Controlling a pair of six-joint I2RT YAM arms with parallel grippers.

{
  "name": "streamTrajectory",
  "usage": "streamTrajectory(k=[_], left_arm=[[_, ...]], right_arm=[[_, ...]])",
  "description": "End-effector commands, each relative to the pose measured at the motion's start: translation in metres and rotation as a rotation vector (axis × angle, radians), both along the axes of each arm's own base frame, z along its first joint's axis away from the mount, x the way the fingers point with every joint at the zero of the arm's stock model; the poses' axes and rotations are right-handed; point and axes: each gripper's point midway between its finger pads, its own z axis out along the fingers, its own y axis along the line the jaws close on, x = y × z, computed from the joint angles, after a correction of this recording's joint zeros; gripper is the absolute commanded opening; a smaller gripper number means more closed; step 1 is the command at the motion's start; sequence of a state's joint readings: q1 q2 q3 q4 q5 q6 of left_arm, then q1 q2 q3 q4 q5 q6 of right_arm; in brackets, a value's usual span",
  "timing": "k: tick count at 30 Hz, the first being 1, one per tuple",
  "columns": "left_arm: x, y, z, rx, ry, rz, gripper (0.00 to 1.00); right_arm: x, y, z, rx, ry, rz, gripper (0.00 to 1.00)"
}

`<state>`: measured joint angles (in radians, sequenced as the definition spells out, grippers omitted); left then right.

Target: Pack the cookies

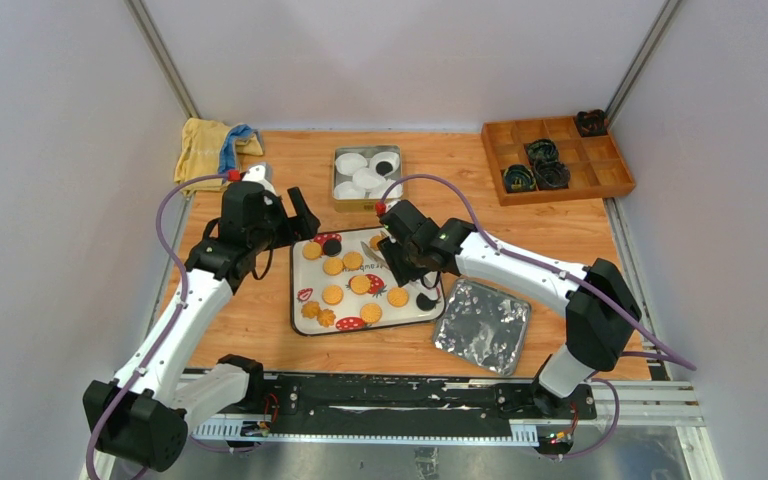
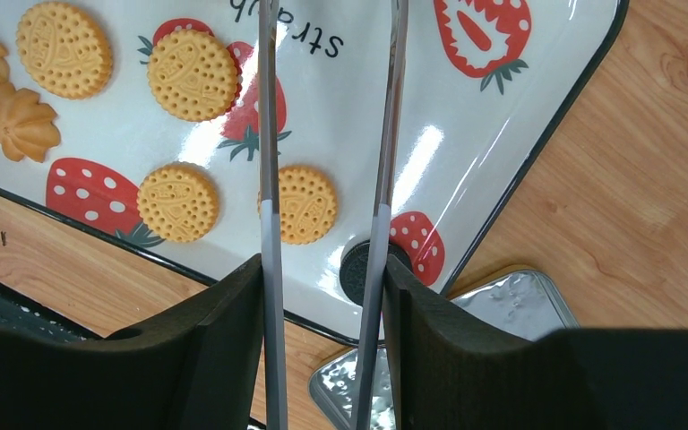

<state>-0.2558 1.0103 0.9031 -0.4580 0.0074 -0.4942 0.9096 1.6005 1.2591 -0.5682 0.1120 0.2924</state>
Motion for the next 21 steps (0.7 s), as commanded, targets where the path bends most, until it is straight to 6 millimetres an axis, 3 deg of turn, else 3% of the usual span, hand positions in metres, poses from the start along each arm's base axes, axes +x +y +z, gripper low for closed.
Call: streamTrajectory(k=[1,10,16,21], left_arm=[[0.002,-0.005,0.013,-0.027,-0.036,-0.015,0.92],[0.000,-0.005,0.011,-0.030,-0.034,-0.017,0.92],[0.000,-0.006,0.011,-0.034,-0.035,-0.018,0.92],[-0.001,-0.006,0.007,-0.032,-0.024,-0.020,0.92]], right_arm=[[0.004,-0.002,0.020,0.008,-0.058,-0.020,0.51],[0.001,-0.010,0.007,-0.028,-0.038,-0.043,0.51],[0.017,-0.017,0.027,-0.056,-0.130,-0.052,0.53],[0.012,-0.016,0.008,-0.087,-0.067,-0.046,0.53]])
